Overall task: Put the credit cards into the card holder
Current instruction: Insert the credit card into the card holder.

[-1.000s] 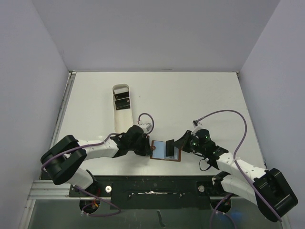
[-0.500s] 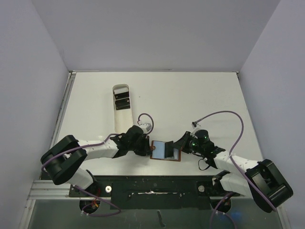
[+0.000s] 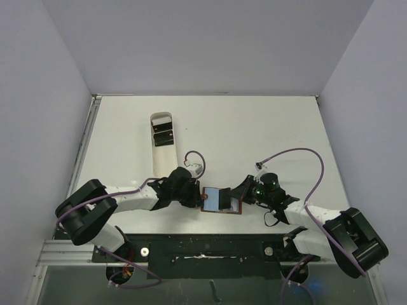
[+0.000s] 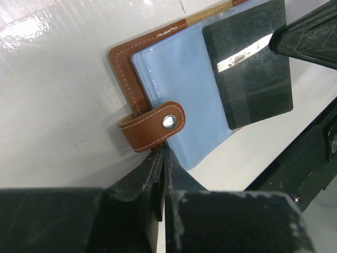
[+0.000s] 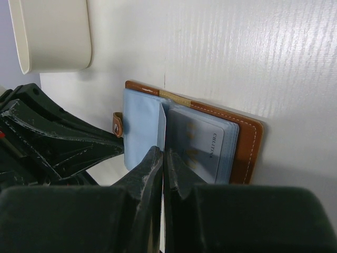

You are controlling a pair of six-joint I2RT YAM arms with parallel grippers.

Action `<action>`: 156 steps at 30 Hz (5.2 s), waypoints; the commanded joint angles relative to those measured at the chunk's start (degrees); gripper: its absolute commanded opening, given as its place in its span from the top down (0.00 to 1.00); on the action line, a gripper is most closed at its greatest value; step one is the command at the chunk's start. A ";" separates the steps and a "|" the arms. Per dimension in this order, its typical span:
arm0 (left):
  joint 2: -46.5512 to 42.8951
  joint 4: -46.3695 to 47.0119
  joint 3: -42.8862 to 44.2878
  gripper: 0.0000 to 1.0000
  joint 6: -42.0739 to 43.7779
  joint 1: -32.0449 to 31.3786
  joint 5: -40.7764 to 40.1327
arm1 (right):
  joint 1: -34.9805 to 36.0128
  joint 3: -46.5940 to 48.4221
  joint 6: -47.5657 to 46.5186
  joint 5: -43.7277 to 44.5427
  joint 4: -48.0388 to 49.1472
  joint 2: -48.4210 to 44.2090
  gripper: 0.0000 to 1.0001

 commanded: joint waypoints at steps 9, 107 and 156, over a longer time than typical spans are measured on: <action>0.53 0.98 0.56 0.99 0.60 -0.29 -0.74 | -0.27 -0.45 -1.97 -1.43 4.00 2.63 1.00; -0.56 2.82 -2.21 1.00 -6.00 -1.72 -3.55 | 2.76 0.93 -5.33 3.17 7.89 8.74 0.96; -2.49 6.46 -3.22 0.99 -5.18 -1.96 -4.11 | 12.46 7.81 -0.08 4.97 2.29 10.18 0.60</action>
